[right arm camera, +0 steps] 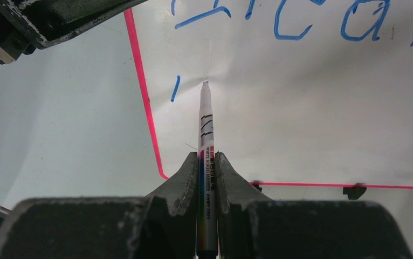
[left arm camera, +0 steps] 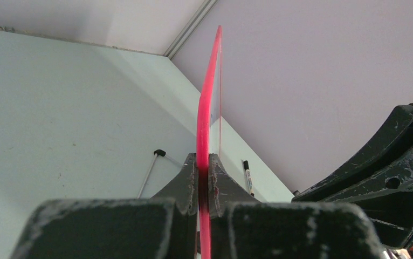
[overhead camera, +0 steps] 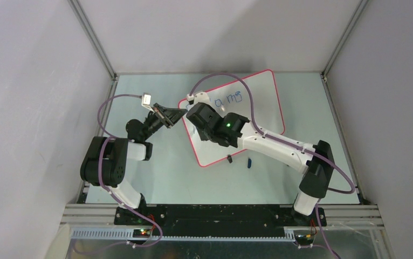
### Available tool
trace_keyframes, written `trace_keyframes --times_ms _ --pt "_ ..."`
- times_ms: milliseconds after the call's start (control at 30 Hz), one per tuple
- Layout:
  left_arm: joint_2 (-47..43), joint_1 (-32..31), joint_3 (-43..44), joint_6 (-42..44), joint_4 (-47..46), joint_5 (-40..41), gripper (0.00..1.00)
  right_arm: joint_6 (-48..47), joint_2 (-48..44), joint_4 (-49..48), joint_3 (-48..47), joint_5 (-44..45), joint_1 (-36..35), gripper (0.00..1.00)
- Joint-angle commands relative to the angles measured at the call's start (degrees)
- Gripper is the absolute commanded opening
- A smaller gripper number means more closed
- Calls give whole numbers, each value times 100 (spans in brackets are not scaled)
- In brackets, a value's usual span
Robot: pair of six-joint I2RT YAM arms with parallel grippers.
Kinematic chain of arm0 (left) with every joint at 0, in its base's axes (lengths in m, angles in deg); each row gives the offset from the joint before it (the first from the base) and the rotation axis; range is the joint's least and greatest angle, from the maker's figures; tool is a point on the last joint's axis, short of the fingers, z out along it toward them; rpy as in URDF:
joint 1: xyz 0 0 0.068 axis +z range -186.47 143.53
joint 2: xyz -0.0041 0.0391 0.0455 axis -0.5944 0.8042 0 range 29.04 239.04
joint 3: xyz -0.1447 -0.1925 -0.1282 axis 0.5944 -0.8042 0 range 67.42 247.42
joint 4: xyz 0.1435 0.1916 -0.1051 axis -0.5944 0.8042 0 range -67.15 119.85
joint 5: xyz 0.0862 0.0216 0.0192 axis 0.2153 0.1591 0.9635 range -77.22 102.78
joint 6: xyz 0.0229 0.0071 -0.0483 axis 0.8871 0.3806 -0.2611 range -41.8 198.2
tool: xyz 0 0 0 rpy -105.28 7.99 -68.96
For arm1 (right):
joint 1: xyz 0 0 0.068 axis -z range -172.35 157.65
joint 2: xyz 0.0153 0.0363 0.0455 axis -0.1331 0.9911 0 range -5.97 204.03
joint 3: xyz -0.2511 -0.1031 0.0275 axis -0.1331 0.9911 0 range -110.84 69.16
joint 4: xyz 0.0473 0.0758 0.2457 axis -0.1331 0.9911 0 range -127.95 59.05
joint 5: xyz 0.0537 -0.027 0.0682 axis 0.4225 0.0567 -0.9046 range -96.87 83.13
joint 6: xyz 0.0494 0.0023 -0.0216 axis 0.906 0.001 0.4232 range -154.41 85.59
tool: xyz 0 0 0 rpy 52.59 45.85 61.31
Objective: Write a sentence on the whiteboard
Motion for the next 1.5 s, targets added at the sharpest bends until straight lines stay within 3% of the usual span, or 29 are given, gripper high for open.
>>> trace_keyframes --times_ms 0,633,1467 --pt "-140 -74 -48 370 -294 -110 0 -82 50 -195 -287 -131 32 0" --pt "-157 -80 -63 378 -294 -110 0 -39 236 -95 -341 -6 83 0" --pt "-178 -78 -80 387 -294 -111 0 13 -558 -473 442 -98 -107 0"
